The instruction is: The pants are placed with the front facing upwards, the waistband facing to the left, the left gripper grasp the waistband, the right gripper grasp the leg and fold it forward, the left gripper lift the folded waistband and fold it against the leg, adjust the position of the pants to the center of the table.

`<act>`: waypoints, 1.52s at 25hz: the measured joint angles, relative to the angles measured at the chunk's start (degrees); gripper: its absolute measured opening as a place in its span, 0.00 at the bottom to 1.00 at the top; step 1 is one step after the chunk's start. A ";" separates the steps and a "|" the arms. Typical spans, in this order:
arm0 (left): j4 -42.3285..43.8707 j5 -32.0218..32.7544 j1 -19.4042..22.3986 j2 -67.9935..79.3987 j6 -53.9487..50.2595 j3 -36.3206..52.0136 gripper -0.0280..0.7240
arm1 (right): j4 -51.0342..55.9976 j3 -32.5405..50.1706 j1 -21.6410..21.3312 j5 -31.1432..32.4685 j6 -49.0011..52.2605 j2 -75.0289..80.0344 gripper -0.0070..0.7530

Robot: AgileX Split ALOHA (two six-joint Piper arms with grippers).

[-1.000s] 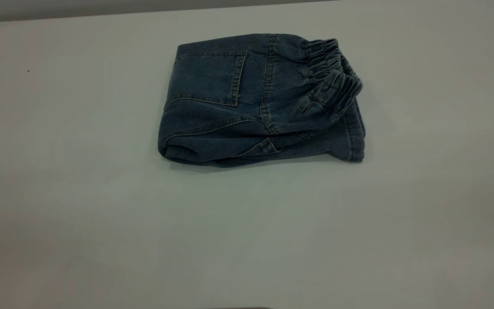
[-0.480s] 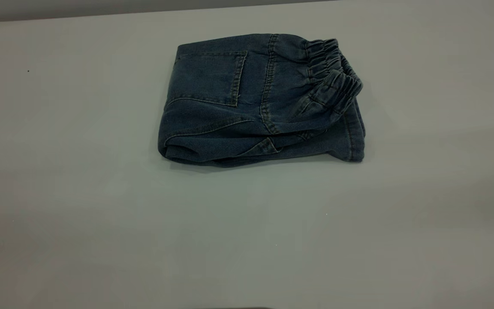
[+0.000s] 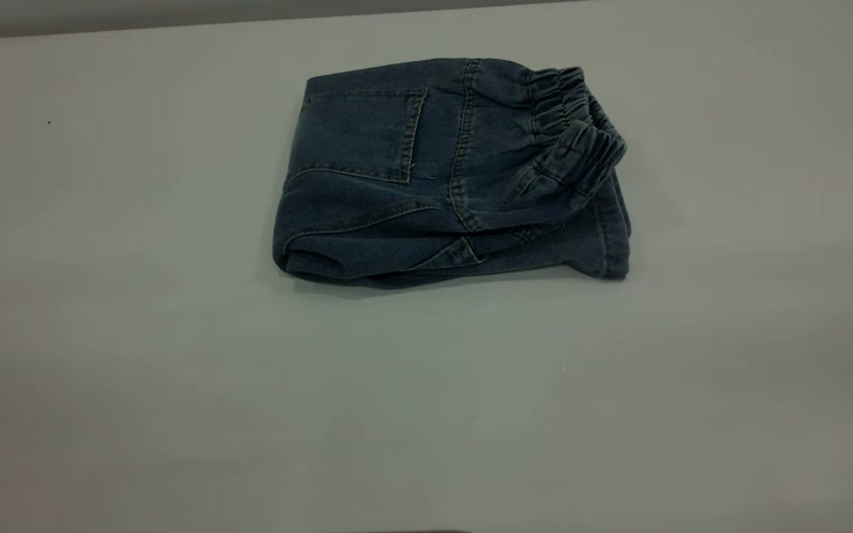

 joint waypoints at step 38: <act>0.00 1.02 0.00 -12.52 -0.05 0.00 0.80 | 0.00 0.00 -0.04 0.21 0.00 -4.50 0.64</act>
